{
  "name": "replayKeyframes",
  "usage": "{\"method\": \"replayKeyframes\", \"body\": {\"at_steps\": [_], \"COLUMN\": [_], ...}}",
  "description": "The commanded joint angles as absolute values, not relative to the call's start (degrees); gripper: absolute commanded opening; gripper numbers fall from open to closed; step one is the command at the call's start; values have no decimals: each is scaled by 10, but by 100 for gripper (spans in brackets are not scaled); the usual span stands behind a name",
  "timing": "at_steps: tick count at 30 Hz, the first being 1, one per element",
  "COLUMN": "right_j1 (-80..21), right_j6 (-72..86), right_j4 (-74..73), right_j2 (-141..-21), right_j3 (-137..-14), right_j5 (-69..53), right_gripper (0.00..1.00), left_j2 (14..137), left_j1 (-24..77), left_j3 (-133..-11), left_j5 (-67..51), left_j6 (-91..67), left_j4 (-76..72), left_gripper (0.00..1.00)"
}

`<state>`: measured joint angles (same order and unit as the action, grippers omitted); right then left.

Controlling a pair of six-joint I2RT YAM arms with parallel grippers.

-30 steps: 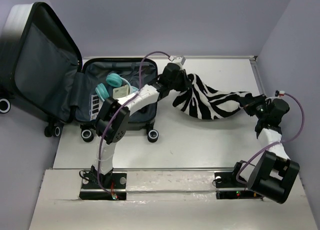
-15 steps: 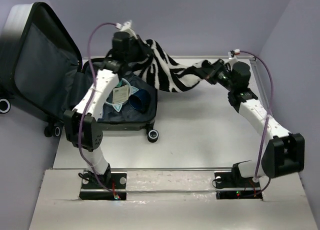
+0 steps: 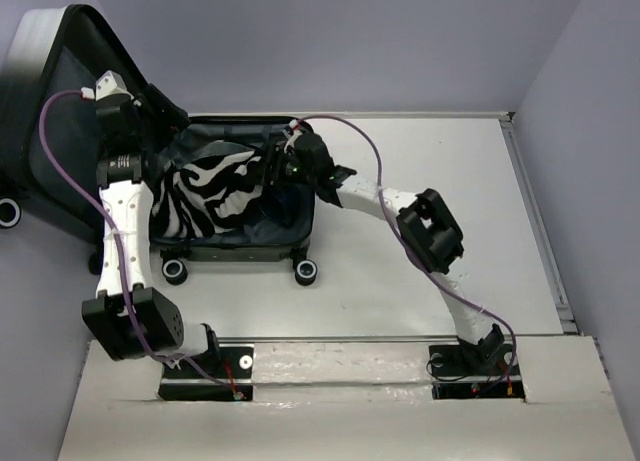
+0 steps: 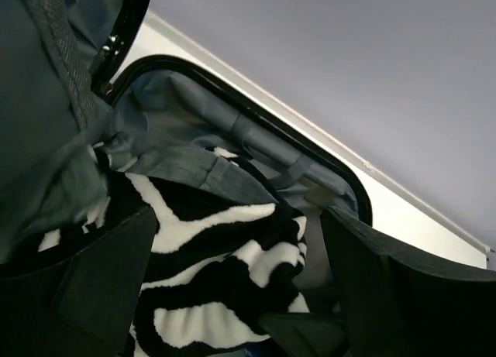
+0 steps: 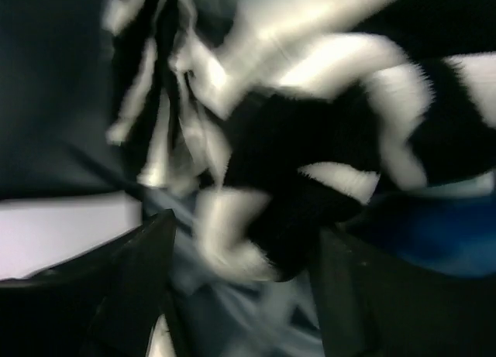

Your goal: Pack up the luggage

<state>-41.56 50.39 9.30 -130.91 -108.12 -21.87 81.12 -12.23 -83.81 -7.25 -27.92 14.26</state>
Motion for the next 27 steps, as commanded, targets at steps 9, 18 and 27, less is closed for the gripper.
{"method": "replayKeyframes", "body": {"at_steps": [9,18,27], "right_j1": [-436,-436,-436], "right_j6": [389,265,179], "right_j4": [-20,-120,-113], "right_j2": [-1221,-1104,-968], "right_j3": [-1050,-1033,-860], "right_j5": [-186,-120,-128], "right_gripper": [95,100,88], "left_j2": [455,320,386], "left_j1": [-67,-66,-61], "left_j3": [-701,-600,-544], "left_j5": [110,475,682], "left_j6": [-217,-214,-107], "left_j4": [231,328,106], "left_gripper": [96,94,96]}}
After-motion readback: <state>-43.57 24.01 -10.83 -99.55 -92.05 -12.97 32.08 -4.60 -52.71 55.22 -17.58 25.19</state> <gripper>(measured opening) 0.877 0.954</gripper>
